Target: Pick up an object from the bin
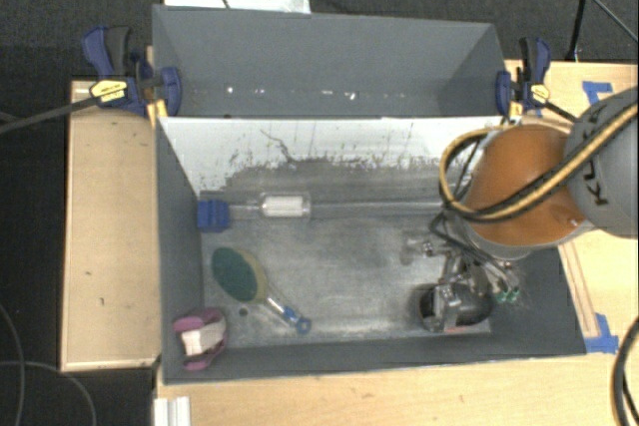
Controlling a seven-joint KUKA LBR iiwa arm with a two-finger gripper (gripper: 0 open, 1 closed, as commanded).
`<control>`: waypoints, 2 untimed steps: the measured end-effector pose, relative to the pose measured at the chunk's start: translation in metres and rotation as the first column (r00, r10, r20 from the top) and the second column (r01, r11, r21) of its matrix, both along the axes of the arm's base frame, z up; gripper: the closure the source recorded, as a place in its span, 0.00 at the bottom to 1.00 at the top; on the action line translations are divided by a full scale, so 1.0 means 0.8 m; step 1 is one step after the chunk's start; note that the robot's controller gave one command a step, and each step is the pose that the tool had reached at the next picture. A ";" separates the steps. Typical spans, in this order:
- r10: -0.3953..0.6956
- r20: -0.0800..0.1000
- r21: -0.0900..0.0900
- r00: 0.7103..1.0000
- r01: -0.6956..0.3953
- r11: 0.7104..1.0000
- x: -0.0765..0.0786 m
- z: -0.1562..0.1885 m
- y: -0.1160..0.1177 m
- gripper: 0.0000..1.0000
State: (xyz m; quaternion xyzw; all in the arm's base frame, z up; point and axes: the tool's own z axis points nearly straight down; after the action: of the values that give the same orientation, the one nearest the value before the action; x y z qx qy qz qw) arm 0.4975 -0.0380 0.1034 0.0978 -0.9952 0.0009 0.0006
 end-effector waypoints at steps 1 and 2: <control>0.109 0.004 0.000 0.994 -0.109 0.994 -0.009 -0.040 -0.081 0.00; 0.110 0.004 0.003 0.994 -0.110 0.994 -0.008 -0.039 -0.077 1.00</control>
Offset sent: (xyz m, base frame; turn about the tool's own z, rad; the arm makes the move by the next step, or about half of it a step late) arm -0.0079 -0.0620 -0.0317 -0.1142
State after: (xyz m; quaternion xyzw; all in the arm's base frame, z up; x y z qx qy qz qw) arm 0.4908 -0.0994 0.0724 0.1523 -0.9883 -0.0004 -0.0017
